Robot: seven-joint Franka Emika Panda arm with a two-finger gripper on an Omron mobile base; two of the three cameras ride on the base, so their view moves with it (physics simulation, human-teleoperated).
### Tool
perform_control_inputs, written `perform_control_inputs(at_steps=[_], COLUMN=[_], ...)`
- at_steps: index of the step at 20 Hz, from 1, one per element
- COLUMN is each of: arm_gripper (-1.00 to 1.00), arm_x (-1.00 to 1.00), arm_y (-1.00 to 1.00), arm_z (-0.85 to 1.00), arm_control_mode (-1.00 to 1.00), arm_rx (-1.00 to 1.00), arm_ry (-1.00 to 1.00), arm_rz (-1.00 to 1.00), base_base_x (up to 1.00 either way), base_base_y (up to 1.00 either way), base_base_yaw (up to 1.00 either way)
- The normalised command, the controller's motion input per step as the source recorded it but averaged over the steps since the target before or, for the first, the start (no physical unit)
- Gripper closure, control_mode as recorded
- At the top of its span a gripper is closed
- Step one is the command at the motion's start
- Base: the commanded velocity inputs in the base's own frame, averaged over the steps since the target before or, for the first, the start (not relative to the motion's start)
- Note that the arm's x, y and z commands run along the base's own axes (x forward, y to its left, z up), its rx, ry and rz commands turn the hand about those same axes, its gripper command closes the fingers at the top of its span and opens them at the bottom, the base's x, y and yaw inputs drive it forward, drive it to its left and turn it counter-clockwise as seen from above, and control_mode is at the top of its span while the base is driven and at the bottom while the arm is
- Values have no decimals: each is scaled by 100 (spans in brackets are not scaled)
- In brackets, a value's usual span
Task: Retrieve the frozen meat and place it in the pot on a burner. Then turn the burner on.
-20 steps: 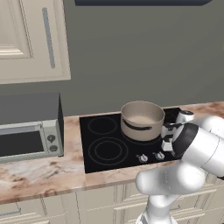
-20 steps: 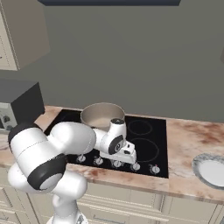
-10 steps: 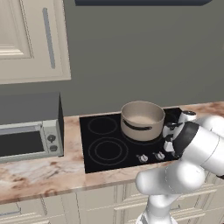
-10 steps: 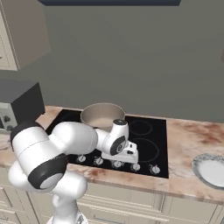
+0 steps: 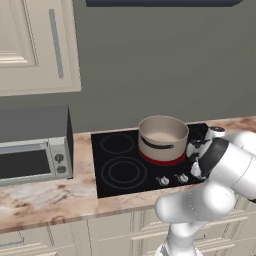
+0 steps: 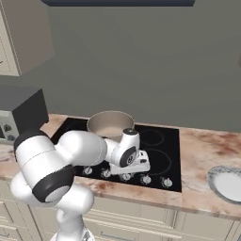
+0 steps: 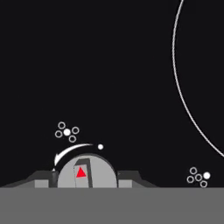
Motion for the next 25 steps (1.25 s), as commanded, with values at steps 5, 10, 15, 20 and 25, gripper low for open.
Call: perform_control_inputs(at_steps=[5,10,15,20,25], arm_gripper=[100,100,100,100,100], arm_x=[-20,-10,0,0,0], arm_y=[0,3,0,0,0], arm_z=[-36,-31,-26,-24,-29], arm_control_mode=[-100,-100,-100,-100,-100], arm_rx=[0,0,0,0,0], arm_ry=[0,0,0,0,0], arm_rz=[42,29,15,7,-7], base_base_x=[0,0,0,0,0], base_base_y=[0,0,0,0,0], base_base_yaw=[0,0,0,0,0])
